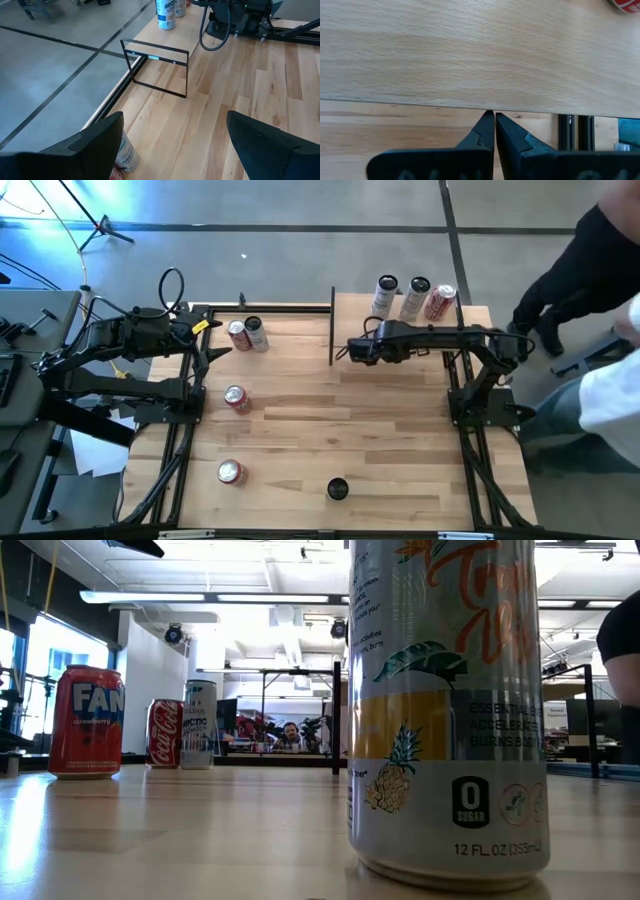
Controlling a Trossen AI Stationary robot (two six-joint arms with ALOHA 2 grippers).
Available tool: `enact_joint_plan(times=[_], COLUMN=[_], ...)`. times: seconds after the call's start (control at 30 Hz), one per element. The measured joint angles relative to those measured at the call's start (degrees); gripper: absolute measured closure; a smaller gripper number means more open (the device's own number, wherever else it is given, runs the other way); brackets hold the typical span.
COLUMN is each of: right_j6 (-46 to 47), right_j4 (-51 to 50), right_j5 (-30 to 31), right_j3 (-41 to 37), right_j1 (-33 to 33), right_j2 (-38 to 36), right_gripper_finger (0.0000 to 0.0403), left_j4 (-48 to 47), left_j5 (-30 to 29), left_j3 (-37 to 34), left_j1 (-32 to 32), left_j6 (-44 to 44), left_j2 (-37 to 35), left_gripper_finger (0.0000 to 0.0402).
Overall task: Place canned beverage on shelf
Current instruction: Move the shelf to the top right of the table
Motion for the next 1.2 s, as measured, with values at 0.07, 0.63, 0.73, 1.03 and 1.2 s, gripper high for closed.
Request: enact_joint_plan(times=[0.07,0.63,0.73,1.03,1.2], right_j6=[-0.39,-2.82,-2.82,-2.39,-1.12], right_j4=[0.15,0.49,0.47,1.55,3.74], right_j5=[0.11,0.56,0.56,-0.75,-3.89], right_j3=[0.00,0.00,0.00,0.00,0.00], right_j1=[-0.29,-2.76,-2.76,-1.75,1.65], right_j2=[0.00,0.00,0.00,0.00,0.00], right_gripper_finger=[0.0403,0.0403,0.0403,0.0403,0.0403], left_j4=[-0.02,0.00,0.00,0.00,0.00], left_j5=[0.02,0.01,0.02,0.01,0.00], left_j3=[0.00,0.01,0.02,0.00,0.00], left_j1=[0.01,0.00,-0.01,-0.01,0.00], left_j6=[0.00,0.00,0.00,0.00,0.00], left_j2=[-0.02,-0.02,-0.02,0.00,-0.02], left_gripper_finger=[0.0067,0.0067,0.0067,0.0067,0.0067])
